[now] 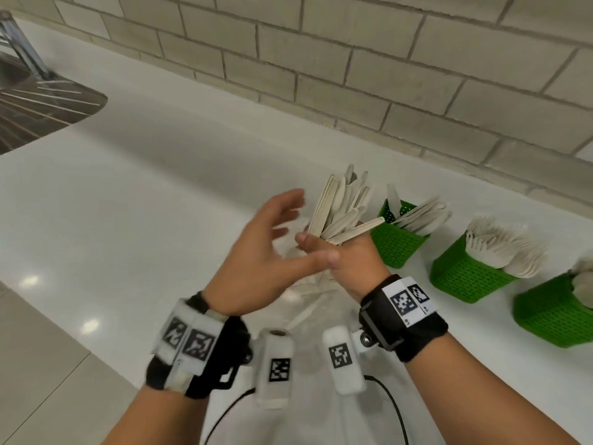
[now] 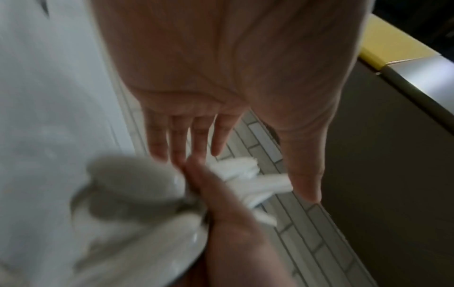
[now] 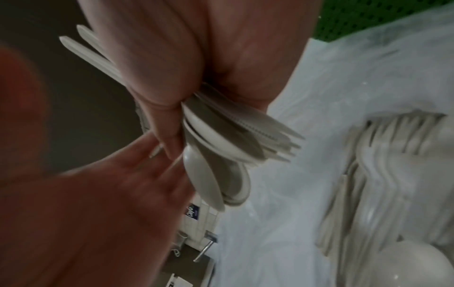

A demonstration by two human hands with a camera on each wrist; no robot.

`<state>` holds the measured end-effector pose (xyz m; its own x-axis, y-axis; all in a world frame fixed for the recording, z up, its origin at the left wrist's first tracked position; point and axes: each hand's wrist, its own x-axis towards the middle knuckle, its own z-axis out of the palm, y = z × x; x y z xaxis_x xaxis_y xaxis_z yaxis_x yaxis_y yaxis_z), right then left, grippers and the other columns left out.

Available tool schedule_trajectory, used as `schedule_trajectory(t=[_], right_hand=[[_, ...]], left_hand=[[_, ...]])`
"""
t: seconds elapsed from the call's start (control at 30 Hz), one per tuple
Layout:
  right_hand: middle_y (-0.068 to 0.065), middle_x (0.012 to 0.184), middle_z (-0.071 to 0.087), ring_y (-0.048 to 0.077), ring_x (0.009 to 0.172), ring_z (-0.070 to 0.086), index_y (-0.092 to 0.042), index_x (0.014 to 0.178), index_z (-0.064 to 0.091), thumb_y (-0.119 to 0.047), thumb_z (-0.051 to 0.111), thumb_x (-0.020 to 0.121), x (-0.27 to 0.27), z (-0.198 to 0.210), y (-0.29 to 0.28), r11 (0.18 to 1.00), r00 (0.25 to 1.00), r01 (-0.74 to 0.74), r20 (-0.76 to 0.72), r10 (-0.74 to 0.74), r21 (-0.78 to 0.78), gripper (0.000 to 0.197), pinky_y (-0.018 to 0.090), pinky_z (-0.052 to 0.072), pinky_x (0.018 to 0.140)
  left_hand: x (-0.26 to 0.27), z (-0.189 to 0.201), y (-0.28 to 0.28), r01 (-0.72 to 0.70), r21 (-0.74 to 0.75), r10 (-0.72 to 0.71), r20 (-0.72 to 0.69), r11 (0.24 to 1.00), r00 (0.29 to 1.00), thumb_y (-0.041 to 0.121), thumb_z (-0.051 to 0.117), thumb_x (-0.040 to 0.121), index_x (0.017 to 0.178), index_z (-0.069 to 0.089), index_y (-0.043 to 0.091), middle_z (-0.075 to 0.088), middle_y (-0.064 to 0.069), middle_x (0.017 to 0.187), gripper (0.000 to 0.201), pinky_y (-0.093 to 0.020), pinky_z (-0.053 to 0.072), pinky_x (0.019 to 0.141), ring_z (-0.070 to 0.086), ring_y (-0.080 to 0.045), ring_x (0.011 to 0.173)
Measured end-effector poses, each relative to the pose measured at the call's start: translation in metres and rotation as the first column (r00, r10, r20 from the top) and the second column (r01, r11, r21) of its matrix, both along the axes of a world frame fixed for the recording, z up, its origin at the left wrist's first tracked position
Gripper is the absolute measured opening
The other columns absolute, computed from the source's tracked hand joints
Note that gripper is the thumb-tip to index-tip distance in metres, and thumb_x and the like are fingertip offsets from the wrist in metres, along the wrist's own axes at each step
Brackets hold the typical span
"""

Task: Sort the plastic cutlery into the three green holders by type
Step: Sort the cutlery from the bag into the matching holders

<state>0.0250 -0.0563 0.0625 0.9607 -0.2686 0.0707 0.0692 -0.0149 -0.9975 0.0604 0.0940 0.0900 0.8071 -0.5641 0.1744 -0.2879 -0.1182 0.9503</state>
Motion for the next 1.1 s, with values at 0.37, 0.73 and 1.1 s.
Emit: schedule_trajectory(t=[0.37, 0.73, 1.1], right_hand=[[-0.007, 0.113, 0.065, 0.001, 0.108, 0.06, -0.027, 0.12, 0.054, -0.009, 0.073, 0.082, -0.087, 0.016, -0.049, 0.905, 0.991, -0.1, -0.123, 0.054, -0.412, 0.046, 0.022, 0.049, 0.094], [-0.007, 0.073, 0.067, 0.007, 0.07, 0.063, -0.029, 0.079, 0.064, -0.027, 0.07, 0.064, -0.157, -0.011, -0.085, 0.871, 0.921, 0.141, -0.26, -0.289, -0.47, 0.017, 0.029, 0.05, 0.064], [0.002, 0.089, 0.057, 0.021, 0.075, 0.049, -0.022, 0.101, 0.059, -0.042, 0.065, 0.076, -0.176, 0.015, -0.107, 0.226, 0.704, -0.458, -0.506, -0.498, -0.86, 0.033, 0.028, 0.033, 0.065]], left_hand=[[-0.042, -0.023, -0.111, -0.025, -0.346, -0.213, -0.631, 0.938, 0.746, 0.016, 0.058, 0.095, 0.107, 0.065, -0.008, 0.073, -0.016, 0.102, 0.027, -0.041, 0.056, 0.088, 0.069, -0.028, 0.097], [-0.096, -0.037, -0.163, 0.195, -0.458, -0.474, -0.639, 0.867, 0.606, 0.014, 0.058, 0.092, 0.092, 0.062, 0.015, 0.073, -0.012, 0.101, 0.004, -0.034, 0.054, 0.083, 0.068, -0.017, 0.098], [-0.081, -0.012, -0.155, 0.425, 0.668, -0.76, 0.345, 0.611, 0.55, 0.041, 0.089, 0.06, 0.141, 0.039, 0.03, 0.048, 0.014, 0.135, 0.095, -0.032, 0.033, 0.11, 0.041, -0.007, 0.124]])
